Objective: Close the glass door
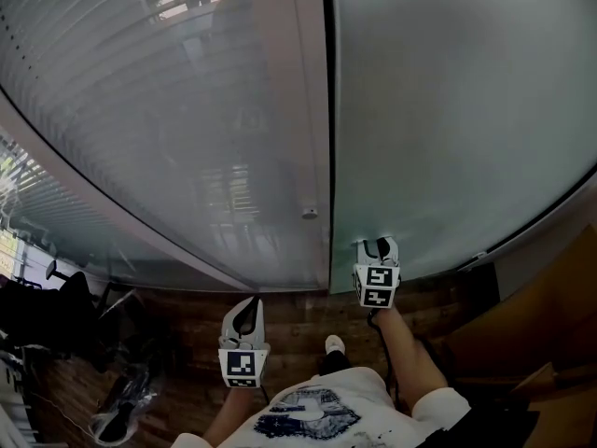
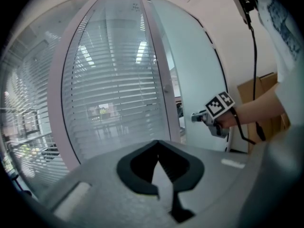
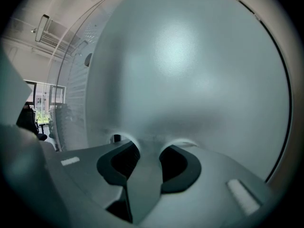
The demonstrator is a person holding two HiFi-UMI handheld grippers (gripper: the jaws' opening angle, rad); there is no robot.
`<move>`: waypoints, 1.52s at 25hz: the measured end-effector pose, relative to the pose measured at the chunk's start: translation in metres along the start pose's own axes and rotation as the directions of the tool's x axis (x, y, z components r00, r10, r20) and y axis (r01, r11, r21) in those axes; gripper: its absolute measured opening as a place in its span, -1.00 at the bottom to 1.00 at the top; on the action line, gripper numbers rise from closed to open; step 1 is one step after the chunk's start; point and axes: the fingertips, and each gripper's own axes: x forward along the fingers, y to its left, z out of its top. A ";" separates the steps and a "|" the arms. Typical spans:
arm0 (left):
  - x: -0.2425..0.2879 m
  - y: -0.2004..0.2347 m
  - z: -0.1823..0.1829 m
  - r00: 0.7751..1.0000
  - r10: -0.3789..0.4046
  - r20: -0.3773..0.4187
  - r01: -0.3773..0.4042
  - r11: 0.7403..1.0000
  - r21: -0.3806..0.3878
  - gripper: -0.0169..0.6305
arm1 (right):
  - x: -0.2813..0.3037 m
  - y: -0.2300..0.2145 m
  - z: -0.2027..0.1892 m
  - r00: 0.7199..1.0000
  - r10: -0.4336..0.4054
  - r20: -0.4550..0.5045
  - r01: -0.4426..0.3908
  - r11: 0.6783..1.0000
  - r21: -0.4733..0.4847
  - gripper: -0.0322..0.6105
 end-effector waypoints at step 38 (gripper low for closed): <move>0.027 0.009 -0.001 0.999 0.035 -0.028 -0.036 0.999 -0.014 -0.95 | 0.050 -0.008 0.020 1.000 -0.017 0.014 0.017 1.000 -0.002 -0.51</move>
